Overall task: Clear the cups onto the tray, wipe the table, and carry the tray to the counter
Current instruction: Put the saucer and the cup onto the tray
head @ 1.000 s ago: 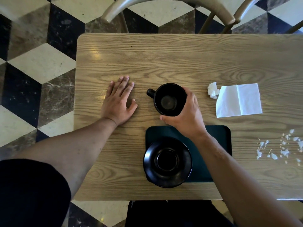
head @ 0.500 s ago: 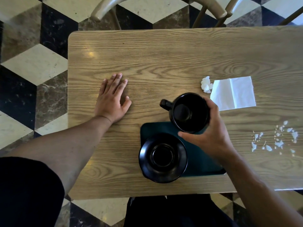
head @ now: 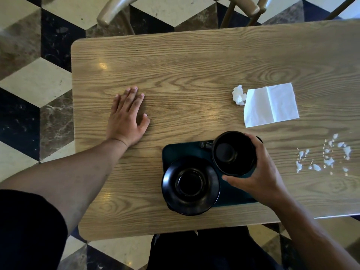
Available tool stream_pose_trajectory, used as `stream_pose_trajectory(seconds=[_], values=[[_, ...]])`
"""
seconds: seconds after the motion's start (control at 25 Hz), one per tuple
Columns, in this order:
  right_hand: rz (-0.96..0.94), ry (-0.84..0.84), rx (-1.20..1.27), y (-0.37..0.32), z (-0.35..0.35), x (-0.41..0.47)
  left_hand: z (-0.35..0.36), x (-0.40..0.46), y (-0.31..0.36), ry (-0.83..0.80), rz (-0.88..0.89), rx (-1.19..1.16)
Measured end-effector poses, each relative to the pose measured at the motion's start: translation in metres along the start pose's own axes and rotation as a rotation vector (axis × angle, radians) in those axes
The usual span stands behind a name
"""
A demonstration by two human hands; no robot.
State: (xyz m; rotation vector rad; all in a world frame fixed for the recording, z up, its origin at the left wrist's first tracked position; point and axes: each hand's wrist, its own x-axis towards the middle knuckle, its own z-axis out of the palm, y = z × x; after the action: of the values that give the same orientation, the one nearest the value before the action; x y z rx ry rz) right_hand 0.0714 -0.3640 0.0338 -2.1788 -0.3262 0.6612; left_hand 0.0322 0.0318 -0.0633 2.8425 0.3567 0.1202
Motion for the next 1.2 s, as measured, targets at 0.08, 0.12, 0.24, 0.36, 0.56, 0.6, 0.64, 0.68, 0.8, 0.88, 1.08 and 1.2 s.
stream_pose_trajectory(seconds=[0.08,0.12,0.24,0.36,0.56,0.6,0.64,0.68,0.8,0.88,1.08,1.2], values=[[0.008,-0.003,-0.002,0.0016,0.0007,-0.0014,0.0005,-0.0006,-0.0002,0.007,0.0,-0.001],[0.016,-0.006,0.0,0.0009,0.0014,-0.0017,0.0006,-0.0007,-0.0004,0.009,0.0,-0.001],[0.03,-0.015,-0.002,0.0003,0.0038,-0.0017,-0.0002,-0.0007,-0.0004,0.002,-0.003,-0.002],[0.026,-0.025,-0.018,0.0011,0.0036,-0.0012,-0.0012,-0.001,-0.0002,-0.012,-0.01,-0.002],[0.031,-0.031,-0.032,0.003,0.0028,-0.0006,-0.0014,0.0,0.0002,-0.029,-0.014,0.002],[0.032,-0.033,-0.035,0.0031,0.0029,-0.0003,-0.0015,-0.0001,0.0004,-0.028,-0.015,0.002],[0.033,-0.038,-0.037,0.0032,0.0028,0.0,-0.0018,-0.0002,0.0006,-0.027,-0.015,0.003],[0.034,-0.043,-0.039,0.0032,0.0026,0.0004,-0.0021,-0.0004,0.0003,-0.029,-0.016,0.003],[0.031,-0.05,-0.051,0.0021,0.0015,0.002,-0.0017,-0.0011,0.0012,-0.024,-0.009,0.006],[0.036,-0.061,-0.048,-0.0004,0.0014,0.0019,-0.0017,-0.0002,0.0017,-0.019,-0.005,0.007],[0.047,-0.094,-0.045,-0.003,0.0016,0.0005,-0.0005,-0.0002,0.0022,-0.007,-0.006,0.013],[0.043,-0.107,-0.056,-0.0032,-0.001,-0.0034,0.0011,-0.0009,0.0057,0.001,-0.004,0.036]])
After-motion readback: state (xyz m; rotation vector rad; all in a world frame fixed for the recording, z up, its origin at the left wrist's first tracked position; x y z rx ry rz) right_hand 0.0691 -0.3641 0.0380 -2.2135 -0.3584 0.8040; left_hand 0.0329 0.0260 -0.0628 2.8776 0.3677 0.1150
